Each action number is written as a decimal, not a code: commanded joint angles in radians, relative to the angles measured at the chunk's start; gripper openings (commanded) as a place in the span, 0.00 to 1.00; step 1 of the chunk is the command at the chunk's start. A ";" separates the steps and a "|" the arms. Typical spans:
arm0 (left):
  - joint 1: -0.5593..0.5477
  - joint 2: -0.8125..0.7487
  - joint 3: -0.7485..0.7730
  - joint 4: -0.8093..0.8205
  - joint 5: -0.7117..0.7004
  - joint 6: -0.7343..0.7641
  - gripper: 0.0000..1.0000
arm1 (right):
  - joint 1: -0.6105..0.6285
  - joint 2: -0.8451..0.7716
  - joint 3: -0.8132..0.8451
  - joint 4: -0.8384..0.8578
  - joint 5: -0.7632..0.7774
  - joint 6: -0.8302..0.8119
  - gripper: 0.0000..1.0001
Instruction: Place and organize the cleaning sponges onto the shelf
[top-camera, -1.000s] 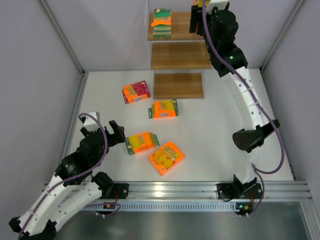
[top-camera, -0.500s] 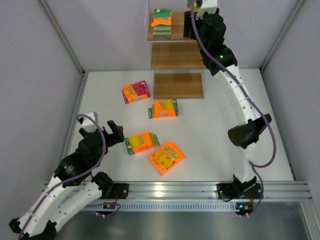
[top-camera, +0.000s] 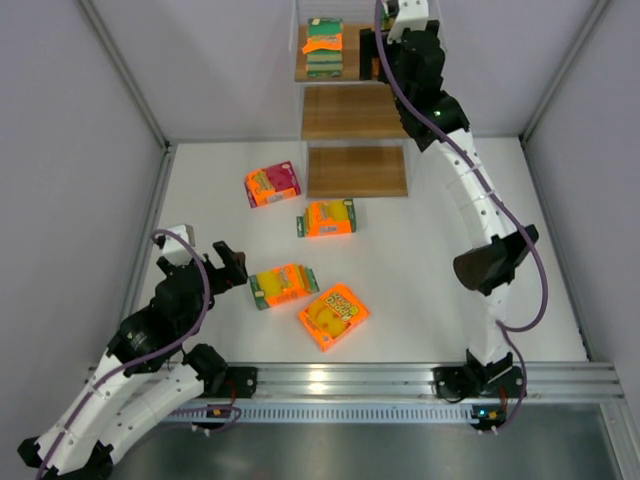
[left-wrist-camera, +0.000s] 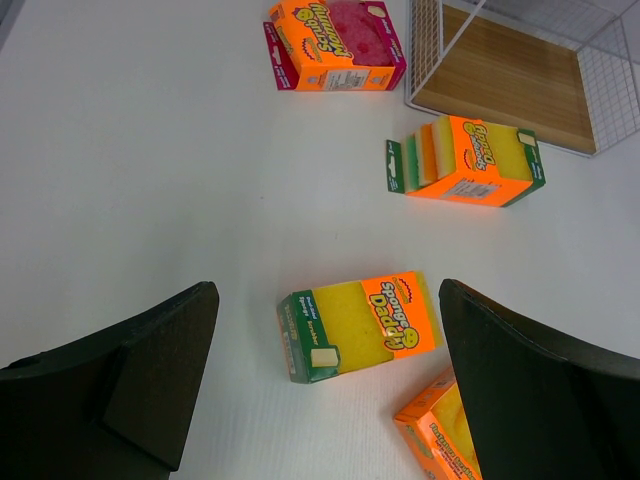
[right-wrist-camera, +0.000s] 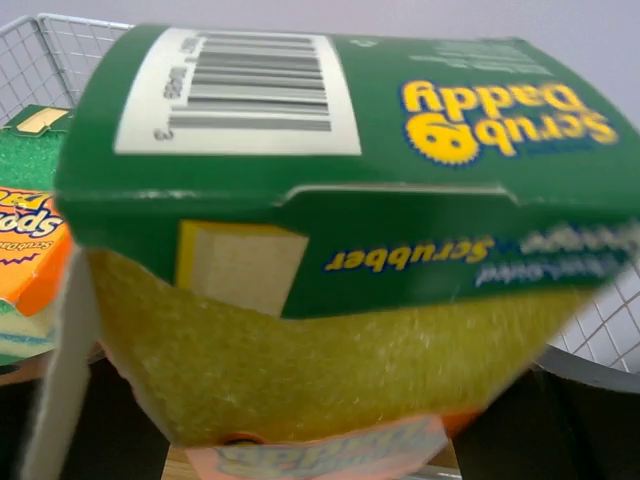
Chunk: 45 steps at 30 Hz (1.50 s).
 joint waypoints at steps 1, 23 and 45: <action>-0.003 -0.008 -0.003 -0.004 -0.024 -0.005 0.98 | -0.004 0.005 0.031 0.032 0.023 -0.010 0.95; -0.002 -0.005 -0.003 -0.006 -0.027 -0.006 0.99 | -0.014 -0.133 0.083 -0.069 -0.084 0.068 0.58; -0.002 0.017 0.007 -0.004 0.020 0.003 0.98 | 0.048 -0.706 -1.526 -0.304 -0.368 0.580 0.51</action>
